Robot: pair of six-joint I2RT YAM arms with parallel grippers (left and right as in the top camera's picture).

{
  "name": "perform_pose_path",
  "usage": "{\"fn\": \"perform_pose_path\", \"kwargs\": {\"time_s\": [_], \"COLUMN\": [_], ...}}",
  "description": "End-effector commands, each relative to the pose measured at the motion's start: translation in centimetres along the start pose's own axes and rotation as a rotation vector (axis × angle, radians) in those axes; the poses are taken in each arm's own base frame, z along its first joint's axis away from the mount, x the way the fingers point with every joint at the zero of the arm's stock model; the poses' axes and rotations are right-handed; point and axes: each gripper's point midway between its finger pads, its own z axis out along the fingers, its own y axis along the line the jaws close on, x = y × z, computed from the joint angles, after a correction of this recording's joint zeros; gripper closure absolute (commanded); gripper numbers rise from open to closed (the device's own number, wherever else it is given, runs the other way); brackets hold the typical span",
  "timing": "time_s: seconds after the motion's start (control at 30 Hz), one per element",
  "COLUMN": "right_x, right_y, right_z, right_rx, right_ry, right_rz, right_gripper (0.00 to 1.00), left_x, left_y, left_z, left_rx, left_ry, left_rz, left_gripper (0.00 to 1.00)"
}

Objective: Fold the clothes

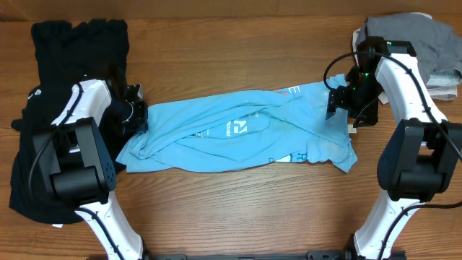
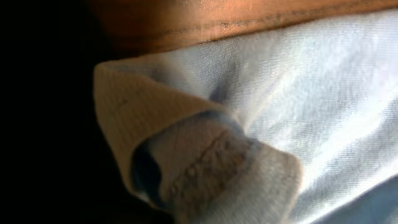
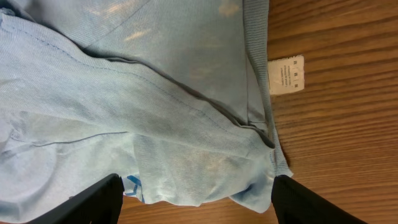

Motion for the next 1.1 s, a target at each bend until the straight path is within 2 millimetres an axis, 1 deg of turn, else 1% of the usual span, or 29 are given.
{"fn": "perform_pose_path", "kwargs": {"time_s": [0.0,0.07,0.13,0.23,0.33,0.4,0.47,0.57,0.67,0.7,0.8,0.83,0.87,0.93,1.0,1.07], "right_x": [-0.3,-0.3,-0.3,-0.1,-0.1,-0.1,-0.1,-0.3,-0.8,-0.9,-1.3,-1.4,-1.5,-1.7,-1.8,-1.9], "right_y": [0.5,0.5,0.6,0.8,0.8,0.9,0.9,1.5,2.8,3.0,3.9,3.9,3.9,4.1,4.7,5.3], "right_z": [-2.1,-2.1,-2.1,-2.1,-2.1,-2.1,-2.1,-2.1,-1.9,-1.8,-1.0,-0.7,-0.4,0.4,1.3,2.0], "right_rx": [-0.022,-0.027,-0.031,-0.040,-0.040,-0.046,-0.047,-0.080,-0.157,-0.172,-0.225,-0.230,-0.233,-0.252,-0.291,-0.327], "right_ry": [-0.061,-0.060,-0.059,-0.054,-0.053,-0.053,-0.052,-0.059,-0.072,-0.075,-0.085,-0.087,-0.089,-0.093,-0.097,-0.100], "right_rz": [-0.010,-0.010,-0.009,-0.007,-0.007,-0.007,-0.007,-0.009,-0.018,-0.019,-0.018,-0.005,0.001,-0.002,-0.008,-0.017], "right_gripper": [0.22,0.23,0.26,0.26,0.27,0.28,0.29,0.32,0.41,0.50,0.84,0.93,0.96,0.96,0.96,0.96], "left_x": [0.4,-0.2,-0.9,-2.1,-2.9,-3.1,-3.1,-2.5,-1.9,-1.7,-1.3,-1.3,-1.2,-1.1,-1.2,-1.2], "left_y": [0.0,0.0,-0.4,-1.1,-1.6,-1.7,-1.3,0.2,1.5,1.9,3.0,3.3,3.4,3.5,3.0,2.2], "left_z": [-0.8,-2.3,-4.3,-7.4,-9.8,-10.9,-11.7,-12.2,-12.5,-12.7,-13.4,-13.8,-14.1,-14.9,-15.7,-16.1], "left_rx": [0.005,0.005,0.007,0.012,0.007,0.002,-0.015,-0.056,-0.062,-0.061,-0.061,-0.062,-0.064,-0.067,-0.059,-0.043], "left_ry": [0.036,0.031,0.018,-0.008,-0.034,-0.044,-0.048,-0.030,-0.016,-0.014,-0.022,-0.031,-0.039,-0.059,-0.084,-0.098], "left_rz": [-0.030,-0.035,-0.034,-0.027,-0.016,-0.015,-0.020,-0.048,-0.081,-0.090,-0.117,-0.124,-0.128,-0.130,-0.125,-0.112], "left_gripper": [0.96,0.96,0.96,0.96,0.96,0.96,0.96,0.96,0.96,0.96,0.96,0.96,0.96,0.96,0.96,0.96]}}
